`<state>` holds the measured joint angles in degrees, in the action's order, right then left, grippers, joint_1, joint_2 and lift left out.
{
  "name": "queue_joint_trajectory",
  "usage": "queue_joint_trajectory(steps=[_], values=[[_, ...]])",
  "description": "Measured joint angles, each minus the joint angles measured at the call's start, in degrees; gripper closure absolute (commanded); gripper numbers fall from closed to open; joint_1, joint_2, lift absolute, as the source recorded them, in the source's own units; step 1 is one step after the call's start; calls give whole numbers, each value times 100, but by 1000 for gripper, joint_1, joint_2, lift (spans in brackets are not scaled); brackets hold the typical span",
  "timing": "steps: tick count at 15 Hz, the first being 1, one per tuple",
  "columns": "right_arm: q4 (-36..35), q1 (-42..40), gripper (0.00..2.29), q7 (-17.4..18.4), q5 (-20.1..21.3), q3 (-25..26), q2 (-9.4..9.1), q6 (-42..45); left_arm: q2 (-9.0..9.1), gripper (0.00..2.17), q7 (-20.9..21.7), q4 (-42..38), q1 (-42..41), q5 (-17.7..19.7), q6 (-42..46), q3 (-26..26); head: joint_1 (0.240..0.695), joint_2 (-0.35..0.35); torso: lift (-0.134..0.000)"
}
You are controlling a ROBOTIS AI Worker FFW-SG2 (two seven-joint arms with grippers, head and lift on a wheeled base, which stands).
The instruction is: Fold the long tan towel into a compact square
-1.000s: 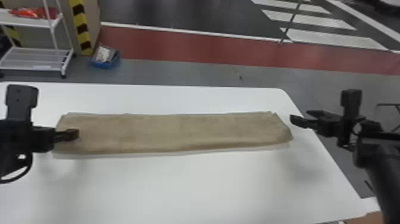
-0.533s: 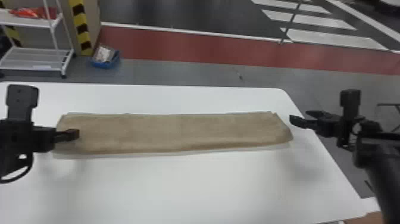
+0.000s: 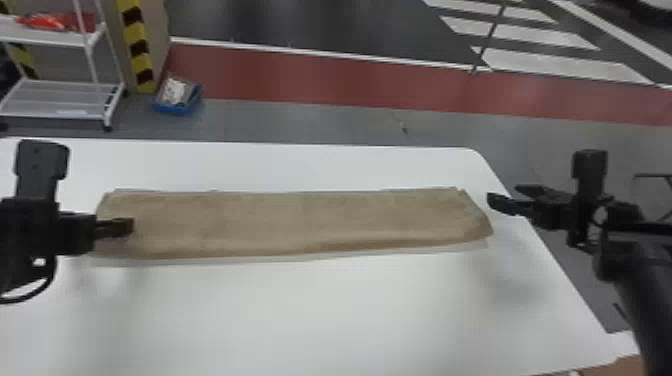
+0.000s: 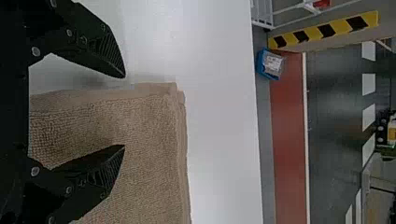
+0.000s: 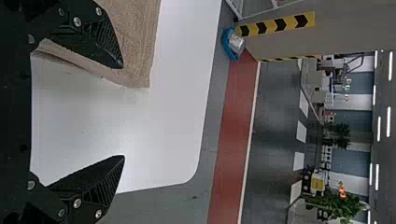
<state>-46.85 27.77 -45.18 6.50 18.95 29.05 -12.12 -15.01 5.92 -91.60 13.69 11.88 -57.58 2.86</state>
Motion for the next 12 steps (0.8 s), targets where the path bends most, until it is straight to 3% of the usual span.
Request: queue_joint_trajectory(steps=[2, 4, 5, 7, 9, 12], values=[[0, -6, 225, -5, 6, 11, 4, 31, 6, 586, 24, 2, 18, -18, -184, 19, 695, -238, -124], [0, -16, 225, -9, 8, 12, 4, 51, 4, 822, 47, 0, 22, -43, -273, 29, 695, -239, -124], [0, -17, 225, -9, 8, 12, 4, 50, 0, 1241, 50, -6, 21, -45, -309, 30, 695, -239, -124], [0, -21, 225, -10, 8, 20, 9, 36, 1, 1713, 39, -47, 10, -33, -397, 35, 695, -241, -124], [-21, -48, 225, -17, -6, 33, 20, 3, 5, 1713, 19, -227, -6, 63, -571, -9, 695, -246, -124], [-75, -88, 225, -27, -32, 22, 13, -59, 7, 1713, -69, -768, -66, 751, -621, -239, 695, -262, -124]])
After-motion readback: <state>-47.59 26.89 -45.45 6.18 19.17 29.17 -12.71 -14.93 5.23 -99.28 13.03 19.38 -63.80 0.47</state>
